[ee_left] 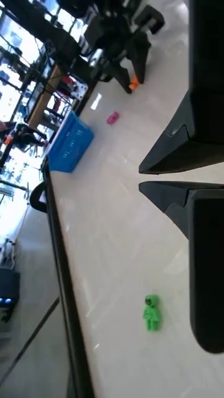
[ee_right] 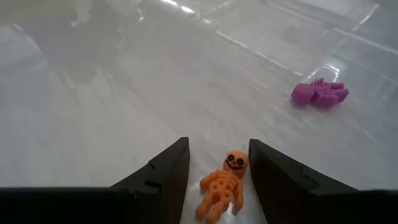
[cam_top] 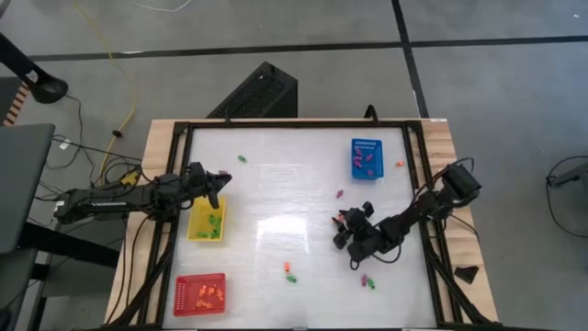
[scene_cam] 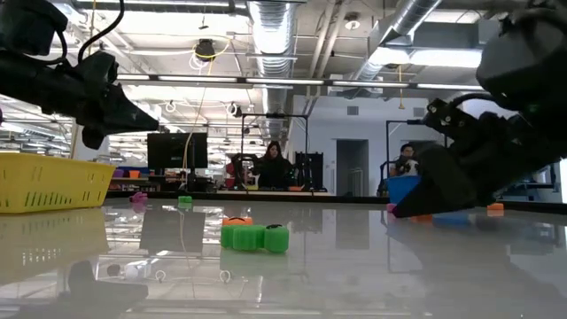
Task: Sort Halloween decoration
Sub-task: Put the orange skeleton toy into the red bin
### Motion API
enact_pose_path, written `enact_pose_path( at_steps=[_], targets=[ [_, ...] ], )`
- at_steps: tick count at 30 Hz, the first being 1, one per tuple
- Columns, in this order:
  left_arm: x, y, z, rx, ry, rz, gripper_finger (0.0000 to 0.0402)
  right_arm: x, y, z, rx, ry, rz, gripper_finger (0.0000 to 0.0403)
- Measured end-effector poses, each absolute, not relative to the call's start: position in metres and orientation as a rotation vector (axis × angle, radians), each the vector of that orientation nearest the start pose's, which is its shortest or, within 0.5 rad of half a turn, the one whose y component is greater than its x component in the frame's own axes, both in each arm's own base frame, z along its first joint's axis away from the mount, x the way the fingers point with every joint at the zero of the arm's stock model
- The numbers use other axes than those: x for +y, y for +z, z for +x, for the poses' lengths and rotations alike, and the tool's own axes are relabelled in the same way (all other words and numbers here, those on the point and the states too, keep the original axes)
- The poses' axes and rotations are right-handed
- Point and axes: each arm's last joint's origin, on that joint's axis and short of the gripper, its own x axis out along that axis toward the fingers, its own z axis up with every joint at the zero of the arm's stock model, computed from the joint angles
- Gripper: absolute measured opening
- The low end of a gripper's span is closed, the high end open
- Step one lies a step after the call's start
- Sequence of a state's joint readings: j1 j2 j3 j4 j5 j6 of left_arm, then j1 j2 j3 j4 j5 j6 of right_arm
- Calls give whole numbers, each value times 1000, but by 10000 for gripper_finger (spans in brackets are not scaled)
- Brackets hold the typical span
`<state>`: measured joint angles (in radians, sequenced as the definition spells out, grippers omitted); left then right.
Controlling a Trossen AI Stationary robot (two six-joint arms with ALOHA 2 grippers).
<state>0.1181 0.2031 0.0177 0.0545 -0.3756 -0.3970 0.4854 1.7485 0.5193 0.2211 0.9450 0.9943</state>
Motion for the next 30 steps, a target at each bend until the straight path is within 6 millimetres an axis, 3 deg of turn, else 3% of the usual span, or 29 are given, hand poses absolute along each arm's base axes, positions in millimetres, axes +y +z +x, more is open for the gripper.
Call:
enact_pose_path(
  at_steps=[6, 14, 19, 23, 30],
  targets=[
    [20, 157, 107, 67, 387, -405, 18, 104, 69, 227, 425, -755, 246, 175],
    [13, 155, 108, 102, 243, -410, 18, 109, 67, 224, 414, -749, 232, 68],
    [9, 157, 109, 81, 236, -338, 18, 106, 70, 227, 413, -759, 232, 68],
    [9, 159, 109, 61, 250, -302, 18, 110, 82, 243, 454, -707, 162, 68],
    [9, 160, 109, 52, 247, -273, 18, 118, 136, 306, 476, -500, 71, 68]
  ],
)
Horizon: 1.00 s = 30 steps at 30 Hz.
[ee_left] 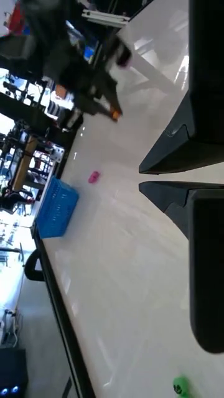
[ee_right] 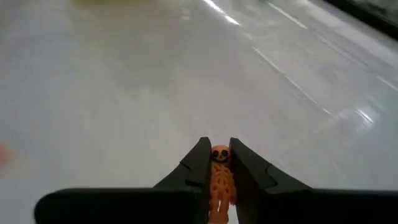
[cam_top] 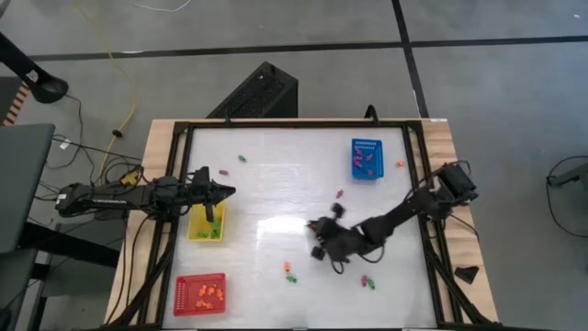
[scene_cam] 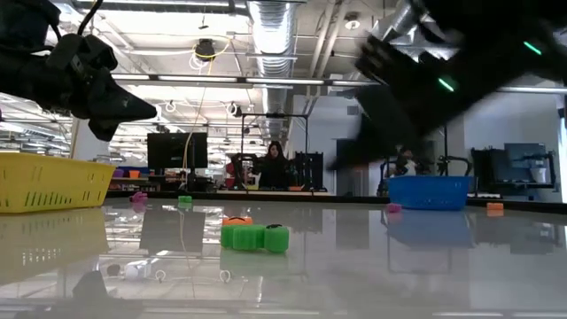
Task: Sort Halloween decoration
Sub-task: Put the orange skeleton toy into the red bin
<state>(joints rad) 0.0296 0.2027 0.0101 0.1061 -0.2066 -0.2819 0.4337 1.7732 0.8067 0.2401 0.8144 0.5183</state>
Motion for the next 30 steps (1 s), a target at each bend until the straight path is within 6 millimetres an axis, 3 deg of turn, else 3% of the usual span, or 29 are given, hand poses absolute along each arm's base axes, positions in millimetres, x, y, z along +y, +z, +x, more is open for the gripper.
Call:
enact_pose_path(
  at_steps=[4, 9, 22, 30],
  targets=[
    [9, 160, 109, 55, 246, -261, 18, 119, 173, 350, 397, -214, 91, 68],
    [9, 160, 109, 58, 246, -260, 18, 122, 195, 395, 241, 94, 74, 68],
    [9, 156, 108, 100, 250, -226, 18, 145, 180, 530, 10, 534, 24, 68],
    [9, 155, 108, 104, 254, -231, 18, 155, 170, 575, -45, 637, 21, 68]
  ],
)
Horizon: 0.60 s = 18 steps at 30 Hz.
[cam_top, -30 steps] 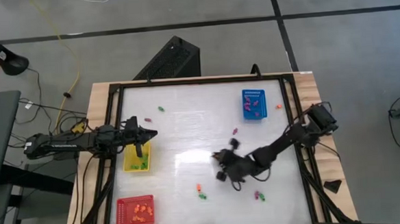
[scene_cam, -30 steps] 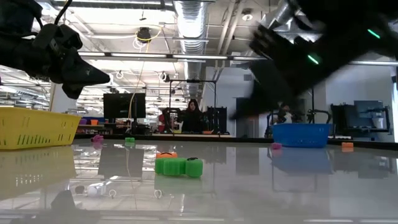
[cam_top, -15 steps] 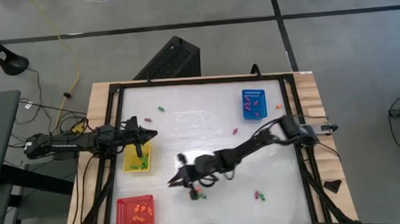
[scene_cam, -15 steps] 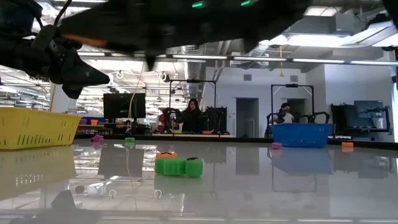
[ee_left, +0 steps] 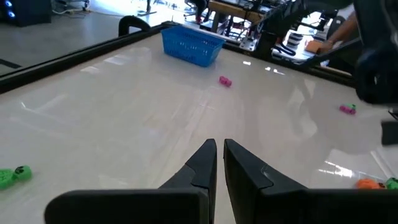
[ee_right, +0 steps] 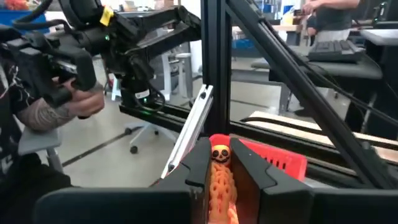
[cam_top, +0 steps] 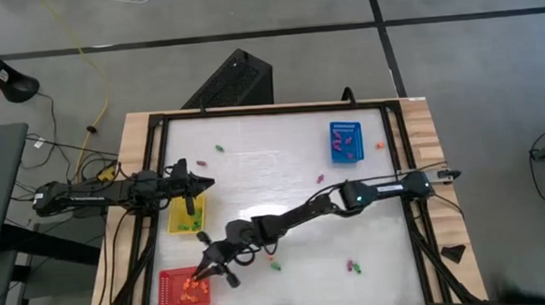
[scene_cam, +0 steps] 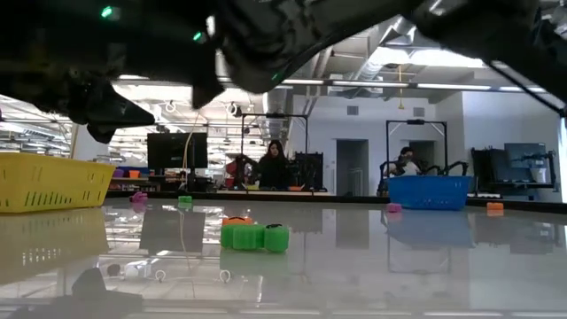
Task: Sort Halloween decoration
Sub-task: Put the orange skeleton toy into the red bin
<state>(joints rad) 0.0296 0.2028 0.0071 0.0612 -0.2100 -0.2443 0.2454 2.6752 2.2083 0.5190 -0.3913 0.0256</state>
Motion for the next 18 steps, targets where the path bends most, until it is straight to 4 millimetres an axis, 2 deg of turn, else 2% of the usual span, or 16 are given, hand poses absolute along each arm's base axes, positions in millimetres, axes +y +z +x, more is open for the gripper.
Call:
enact_pose_path(
  at_steps=[6, 11, 18],
  targets=[
    [10, 155, 108, 97, 285, -229, 18, 156, 147, 589, -20, 667, 71, 68],
    [10, 155, 108, 96, 288, -217, 18, 160, 143, 588, -25, 674, 73, 73],
    [10, 155, 108, 96, 289, -216, 18, 169, 144, 586, -38, 660, 73, 174]
  ],
)
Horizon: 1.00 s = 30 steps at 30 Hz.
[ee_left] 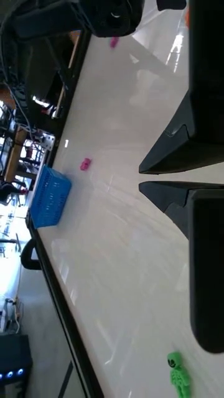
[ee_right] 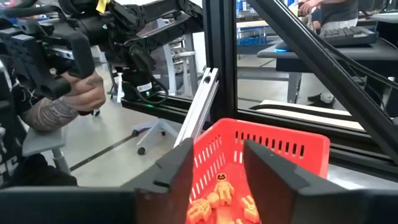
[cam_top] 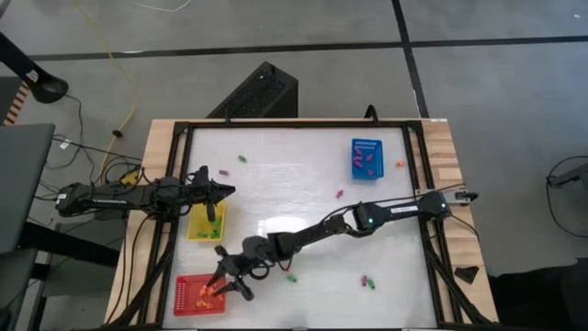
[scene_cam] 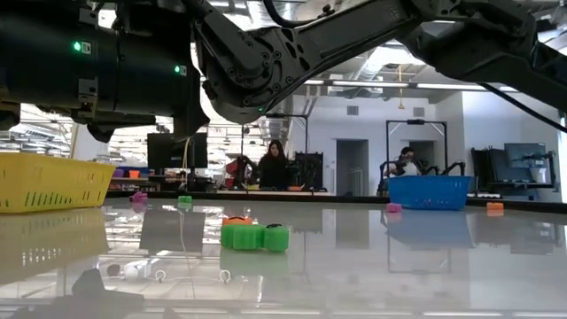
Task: Sort Halloween decoration
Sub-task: Put the orange skeleton toy into the red bin, then put the purple skeleton toy into the blue bin
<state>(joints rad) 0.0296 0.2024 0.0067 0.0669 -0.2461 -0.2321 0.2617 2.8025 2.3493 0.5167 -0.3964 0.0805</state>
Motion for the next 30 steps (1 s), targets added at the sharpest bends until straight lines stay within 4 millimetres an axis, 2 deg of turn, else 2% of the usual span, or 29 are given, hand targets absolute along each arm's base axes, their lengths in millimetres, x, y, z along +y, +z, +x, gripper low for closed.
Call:
enact_pose_path(
  at_steps=[5, 9, 15, 18, 22, 26, 30],
  targets=[
    [10, 155, 108, 96, 290, -216, 18, 169, 144, 586, -37, 659, 72, 224],
    [10, 155, 108, 96, 290, -216, 18, 162, 151, 587, -8, 650, 73, 234],
    [10, 155, 108, 97, 284, -216, 18, 138, 203, 581, 122, 677, 14, 224],
    [10, 155, 108, 97, 284, -216, 18, 132, 224, 568, 278, 675, -74, 219],
    [10, 155, 108, 98, 284, -213, 18, 123, 256, 539, 507, 598, -190, 211],
    [10, 155, 108, 98, 284, -213, 18, 99, 291, 509, 685, 500, -257, 203],
    [10, 155, 108, 98, 284, -213, 18, 70, 304, 480, 925, 416, -188, 190]
  ],
)
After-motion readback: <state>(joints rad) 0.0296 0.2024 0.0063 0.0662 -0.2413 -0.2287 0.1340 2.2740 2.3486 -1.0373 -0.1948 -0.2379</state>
